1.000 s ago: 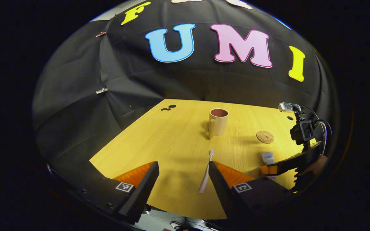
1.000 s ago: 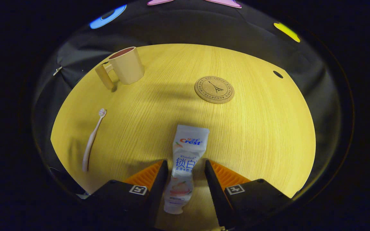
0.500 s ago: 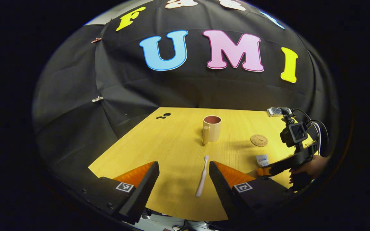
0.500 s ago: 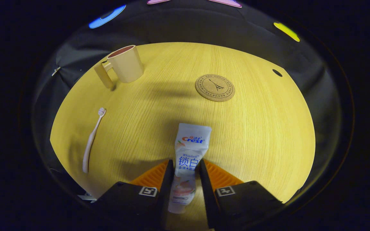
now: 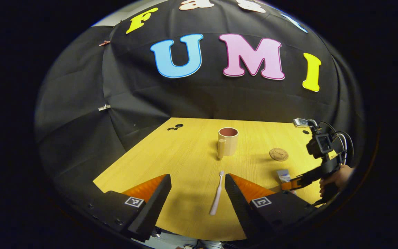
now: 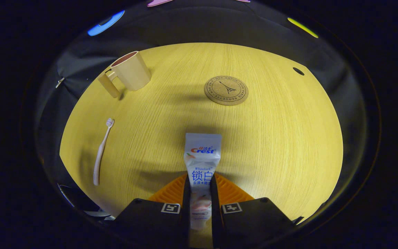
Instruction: Put the toothbrush and toothpaste on the desktop into the cup, then pick up the cup and place it on the coaster on the desktop.
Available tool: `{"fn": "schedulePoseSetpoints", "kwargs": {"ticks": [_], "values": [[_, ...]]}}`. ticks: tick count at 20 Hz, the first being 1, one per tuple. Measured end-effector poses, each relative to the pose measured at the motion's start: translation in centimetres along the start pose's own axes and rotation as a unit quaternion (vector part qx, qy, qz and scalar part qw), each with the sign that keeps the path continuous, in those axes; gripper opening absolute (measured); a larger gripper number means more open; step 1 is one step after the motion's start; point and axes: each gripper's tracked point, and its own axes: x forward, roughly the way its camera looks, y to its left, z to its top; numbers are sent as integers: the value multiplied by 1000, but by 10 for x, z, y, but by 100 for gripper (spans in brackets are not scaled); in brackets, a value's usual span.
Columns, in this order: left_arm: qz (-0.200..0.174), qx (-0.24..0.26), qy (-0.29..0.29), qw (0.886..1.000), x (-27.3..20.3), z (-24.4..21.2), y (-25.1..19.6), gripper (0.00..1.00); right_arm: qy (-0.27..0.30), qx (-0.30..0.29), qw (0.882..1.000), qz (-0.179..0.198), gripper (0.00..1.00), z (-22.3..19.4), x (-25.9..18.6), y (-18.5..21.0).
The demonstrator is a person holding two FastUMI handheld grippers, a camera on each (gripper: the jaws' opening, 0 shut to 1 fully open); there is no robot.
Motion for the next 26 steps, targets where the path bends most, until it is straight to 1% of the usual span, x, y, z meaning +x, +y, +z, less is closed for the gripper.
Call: {"fn": "schedulePoseSetpoints", "kwargs": {"ticks": [3,5,7,9,13,14,16,17,18,20,22,23,24,26], "values": [[-11,-11,35,999,19,-13,2,97,-20,10,1000,16,29,6,-14,-4],[-20,-19,65,997,35,-24,1,97,-39,5,999,24,29,12,-26,-10],[-44,-28,103,993,49,-39,-10,98,-62,-4,998,24,29,19,-39,-16],[-58,-20,140,988,62,-56,-20,98,-81,-10,996,22,28,22,-52,-26],[-69,16,198,978,86,-85,-31,98,-105,8,994,30,29,24,-71,-37],[-74,22,209,975,90,-90,-34,98,-109,13,994,29,24,24,-74,-41],[-85,31,229,969,97,-98,-38,97,-116,21,993,25,34,24,-81,-46],[-88,31,242,966,103,-102,-41,96,-121,22,992,25,34,24,-83,-48],[-89,33,262,960,107,-110,-41,96,-126,21,992,23,29,24,-86,-51],[-75,53,292,952,113,-120,-34,95,-131,13,991,22,29,22,-90,-51],[-77,64,312,945,116,-127,-34,92,-141,-1,990,24,29,22,-96,-47],[-84,64,327,939,115,-131,-36,90,-145,-6,989,26,29,23,-99,-43],[-93,60,334,936,115,-132,-39,89,-149,-8,988,31,29,24,-100,-38],[-96,62,345,932,117,-132,-40,82,-153,-11,987,40,29,27,-100,-29]]}}
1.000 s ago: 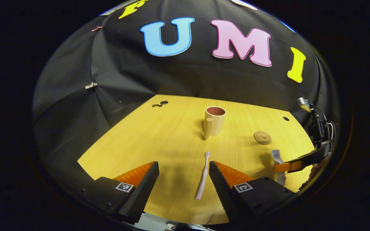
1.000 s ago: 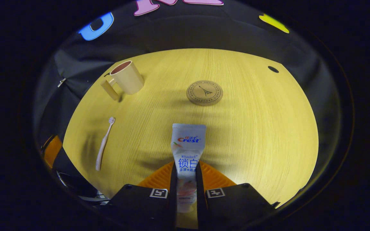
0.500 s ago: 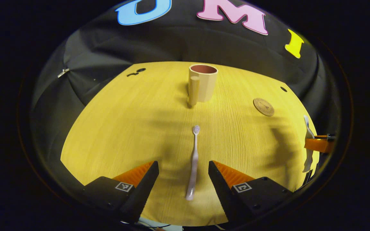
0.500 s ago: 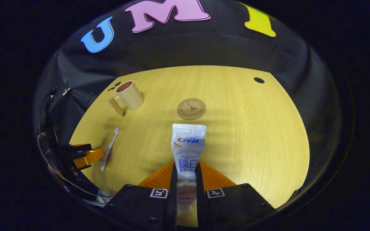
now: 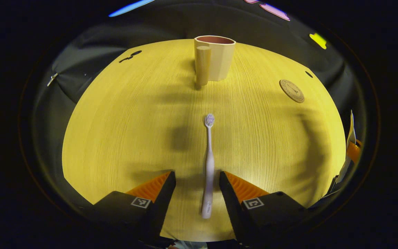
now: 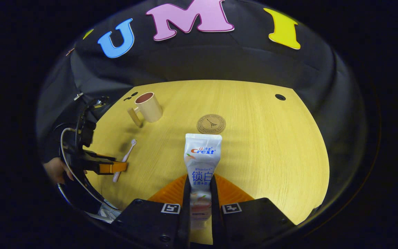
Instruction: Put the toothbrush and toothpaste on the desktop into the cup, then pick up the cup and place it on the coaster on the desktop.
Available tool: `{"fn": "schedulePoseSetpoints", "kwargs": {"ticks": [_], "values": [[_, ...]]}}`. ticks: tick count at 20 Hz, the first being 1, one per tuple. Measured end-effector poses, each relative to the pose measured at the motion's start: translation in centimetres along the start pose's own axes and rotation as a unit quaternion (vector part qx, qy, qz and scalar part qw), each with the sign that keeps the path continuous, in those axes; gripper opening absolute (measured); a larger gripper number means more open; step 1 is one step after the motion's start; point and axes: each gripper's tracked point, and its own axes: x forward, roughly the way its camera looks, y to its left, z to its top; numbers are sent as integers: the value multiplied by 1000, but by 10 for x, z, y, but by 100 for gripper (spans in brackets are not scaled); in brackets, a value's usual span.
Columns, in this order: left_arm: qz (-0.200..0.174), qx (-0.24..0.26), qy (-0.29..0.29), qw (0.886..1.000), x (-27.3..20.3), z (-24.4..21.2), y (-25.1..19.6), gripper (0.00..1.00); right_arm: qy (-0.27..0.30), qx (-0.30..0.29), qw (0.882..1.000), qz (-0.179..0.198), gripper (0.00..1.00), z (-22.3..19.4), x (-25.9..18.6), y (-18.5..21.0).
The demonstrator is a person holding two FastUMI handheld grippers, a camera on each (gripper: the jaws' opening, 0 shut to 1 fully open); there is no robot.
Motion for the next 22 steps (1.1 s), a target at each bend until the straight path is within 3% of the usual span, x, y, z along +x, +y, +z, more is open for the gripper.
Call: {"fn": "schedulePoseSetpoints", "kwargs": {"ticks": [2,3,4,5,6,7,8,9,11,16,21,22], "values": [[-7,17,16,1000,0,0,-2,79,-3,2,1000,8,29,5,0,5],[-12,32,22,999,1,0,-3,68,-9,7,1000,18,29,8,-2,9],[-15,43,28,999,0,0,-5,66,-16,10,1000,22,29,12,-3,11],[-18,48,35,998,1,-1,-6,50,-24,9,999,22,29,16,-5,8],[-17,49,40,998,2,0,-7,51,-29,6,999,21,29,18,-6,6],[-17,48,45,998,1,1,-8,42,-34,3,999,20,29,22,-7,4],[-18,44,49,998,2,2,-9,41,-38,1,999,19,29,24,-6,2],[-17,42,54,998,1,2,-9,23,-41,-1,999,18,29,27,-5,1],[-23,38,54,998,1,3,-9,14,-45,-2,999,19,29,35,-2,-1],[-23,0,11,1000,1,6,-5,7,-58,-14,998,29,28,58,7,9],[-44,-54,-34,997,-17,0,-5,6,-86,-31,994,61,28,94,6,43],[-51,-64,-49,995,-23,-1,-4,11,-90,-37,993,67,28,101,6,50]]}}
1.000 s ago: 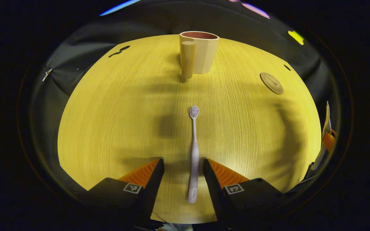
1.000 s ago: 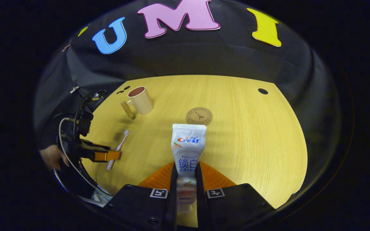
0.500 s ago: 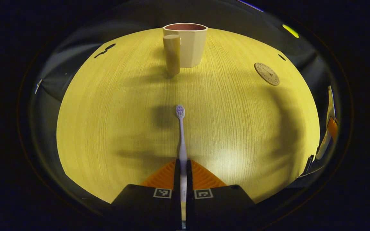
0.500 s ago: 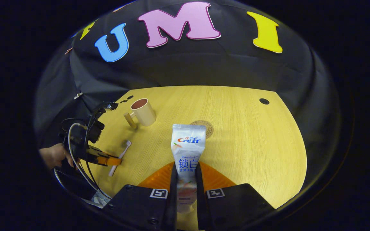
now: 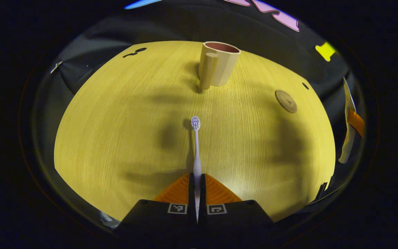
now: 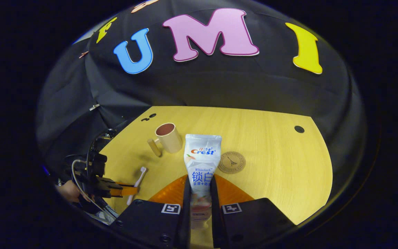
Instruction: Put the toothbrush and toothpaste on the desktop into the cup, then pick up the cup and place it on the coaster on the desktop.
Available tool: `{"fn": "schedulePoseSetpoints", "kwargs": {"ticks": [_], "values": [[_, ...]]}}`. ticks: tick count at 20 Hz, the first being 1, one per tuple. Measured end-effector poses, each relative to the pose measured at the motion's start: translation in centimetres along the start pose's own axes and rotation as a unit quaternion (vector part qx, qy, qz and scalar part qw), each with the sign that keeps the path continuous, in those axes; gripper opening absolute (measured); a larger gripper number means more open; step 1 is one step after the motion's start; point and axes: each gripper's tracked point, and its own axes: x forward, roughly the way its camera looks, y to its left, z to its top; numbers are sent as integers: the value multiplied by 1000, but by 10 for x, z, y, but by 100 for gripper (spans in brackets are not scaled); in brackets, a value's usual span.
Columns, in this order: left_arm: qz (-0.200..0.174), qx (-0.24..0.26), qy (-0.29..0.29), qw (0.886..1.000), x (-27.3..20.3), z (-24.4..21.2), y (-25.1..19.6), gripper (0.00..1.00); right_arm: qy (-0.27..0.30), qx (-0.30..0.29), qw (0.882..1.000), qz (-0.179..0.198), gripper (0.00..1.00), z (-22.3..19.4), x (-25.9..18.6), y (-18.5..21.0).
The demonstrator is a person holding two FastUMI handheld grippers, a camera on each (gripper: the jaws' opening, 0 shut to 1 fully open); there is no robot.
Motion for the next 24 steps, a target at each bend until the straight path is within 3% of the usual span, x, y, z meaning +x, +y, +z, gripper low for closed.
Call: {"fn": "schedulePoseSetpoints", "kwargs": {"ticks": [1,7,12,15,16,17,24], "values": [[-8,-10,-15,1000,-8,2,-2,6,-7,-4,1000,7,28,9,3,6],[-41,-70,-105,991,-61,13,2,6,-66,-28,997,36,28,75,37,43],[-44,-64,-166,983,-112,21,5,6,-100,-35,993,46,28,120,76,72],[-45,-72,-195,977,-135,31,3,6,-111,-33,992,53,28,135,97,89],[-48,-82,-204,974,-143,34,2,6,-114,-32,991,55,24,140,106,95],[-54,-93,-214,971,-150,39,2,6,-119,-34,991,54,28,143,114,98],[-72,-158,-259,950,-177,57,20,6,-174,-8,984,38,28,173,174,108]]}}
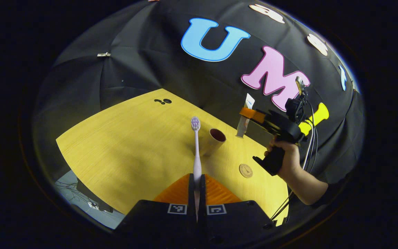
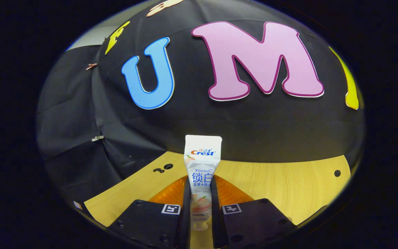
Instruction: Put the toothbrush and toothpaste on the desktop into the cup, then pick up the cup and place it on the coaster on the desktop.
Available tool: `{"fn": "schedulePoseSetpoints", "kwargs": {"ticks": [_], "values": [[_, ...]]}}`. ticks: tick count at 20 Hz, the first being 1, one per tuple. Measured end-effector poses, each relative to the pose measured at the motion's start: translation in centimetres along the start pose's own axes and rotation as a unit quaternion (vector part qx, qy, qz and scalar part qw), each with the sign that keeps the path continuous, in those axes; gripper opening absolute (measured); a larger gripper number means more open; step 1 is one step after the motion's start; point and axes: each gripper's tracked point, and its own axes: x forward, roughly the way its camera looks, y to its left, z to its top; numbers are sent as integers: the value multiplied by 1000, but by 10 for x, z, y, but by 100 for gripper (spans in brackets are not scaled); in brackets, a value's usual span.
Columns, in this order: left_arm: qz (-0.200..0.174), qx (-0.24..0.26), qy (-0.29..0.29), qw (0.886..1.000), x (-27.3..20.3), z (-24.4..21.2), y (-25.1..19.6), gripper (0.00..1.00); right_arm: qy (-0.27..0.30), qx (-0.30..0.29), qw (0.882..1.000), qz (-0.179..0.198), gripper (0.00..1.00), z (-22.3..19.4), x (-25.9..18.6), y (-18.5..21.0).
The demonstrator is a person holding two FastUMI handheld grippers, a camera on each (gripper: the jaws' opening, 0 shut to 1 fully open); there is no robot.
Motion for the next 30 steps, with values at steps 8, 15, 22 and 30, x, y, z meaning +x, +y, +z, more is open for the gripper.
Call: {"fn": "schedulePoseSetpoints", "kwargs": {"ticks": [8,15,22,30], "values": [[-12,21,-17,1000,9,9,-2,6,-23,-1,1000,-15,28,-29,41,-6],[-20,39,-14,999,15,6,-4,6,-9,-25,1000,-4,29,-76,53,7],[-18,39,1,999,15,-11,-1,1,27,-4,999,-23,28,-112,49,-7],[-25,43,1,999,29,-15,-8,6,7,2,1000,-8,94,-80,22,-2]]}}
